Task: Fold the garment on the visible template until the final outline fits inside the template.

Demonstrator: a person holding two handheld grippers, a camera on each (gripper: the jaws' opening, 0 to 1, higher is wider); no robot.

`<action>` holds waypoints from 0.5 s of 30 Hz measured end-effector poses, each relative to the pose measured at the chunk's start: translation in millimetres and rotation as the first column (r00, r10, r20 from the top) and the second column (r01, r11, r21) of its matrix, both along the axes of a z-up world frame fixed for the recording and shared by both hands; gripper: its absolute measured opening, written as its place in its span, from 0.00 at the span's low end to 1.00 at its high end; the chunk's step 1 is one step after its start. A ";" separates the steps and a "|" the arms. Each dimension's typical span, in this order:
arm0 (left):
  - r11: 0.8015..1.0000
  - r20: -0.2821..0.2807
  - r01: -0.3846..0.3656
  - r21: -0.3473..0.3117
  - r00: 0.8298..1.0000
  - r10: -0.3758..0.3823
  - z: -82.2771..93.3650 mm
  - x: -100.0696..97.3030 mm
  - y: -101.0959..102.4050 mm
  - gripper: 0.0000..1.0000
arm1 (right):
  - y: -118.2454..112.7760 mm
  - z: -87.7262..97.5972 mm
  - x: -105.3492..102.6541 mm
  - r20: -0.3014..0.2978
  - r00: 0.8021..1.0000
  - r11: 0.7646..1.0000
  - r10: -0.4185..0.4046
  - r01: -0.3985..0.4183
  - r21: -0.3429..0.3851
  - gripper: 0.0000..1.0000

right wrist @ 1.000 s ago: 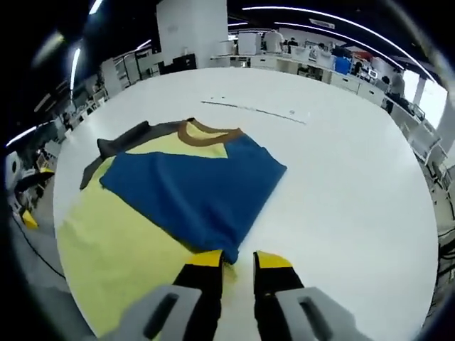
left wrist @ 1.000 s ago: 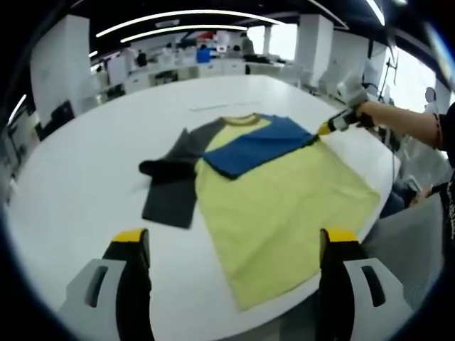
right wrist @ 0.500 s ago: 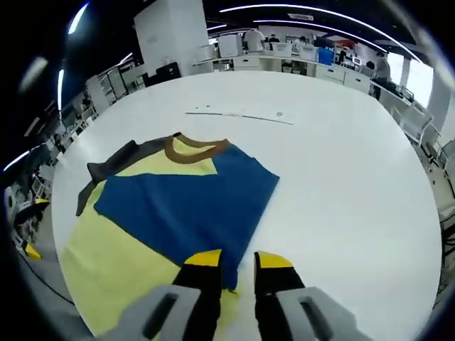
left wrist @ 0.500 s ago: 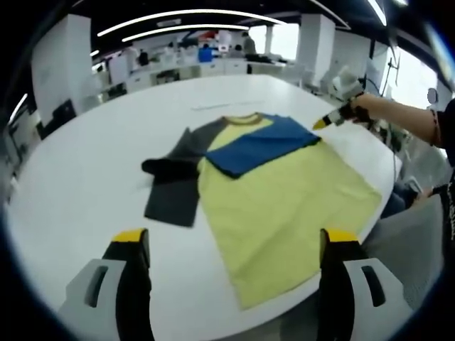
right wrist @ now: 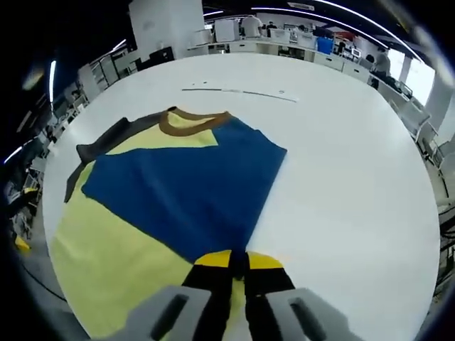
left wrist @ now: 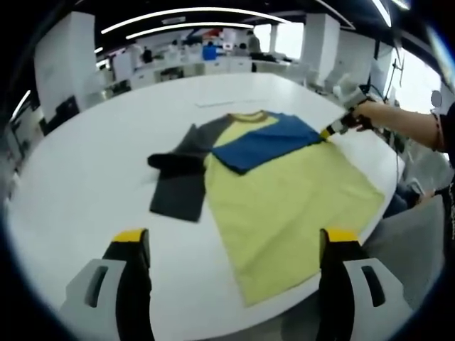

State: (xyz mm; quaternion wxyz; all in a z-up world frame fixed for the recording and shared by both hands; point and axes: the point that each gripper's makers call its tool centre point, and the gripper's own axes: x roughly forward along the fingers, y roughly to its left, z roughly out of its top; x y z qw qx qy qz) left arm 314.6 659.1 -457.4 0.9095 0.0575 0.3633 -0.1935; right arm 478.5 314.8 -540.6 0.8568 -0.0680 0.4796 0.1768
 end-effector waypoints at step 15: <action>1.000 -0.004 0.014 0.012 1.000 -0.014 -1.8 3.7 1.7 0.95 | -13.2 0.9 2.7 -0.021 0.999 0.999 0.043 -0.043 -0.007 0.00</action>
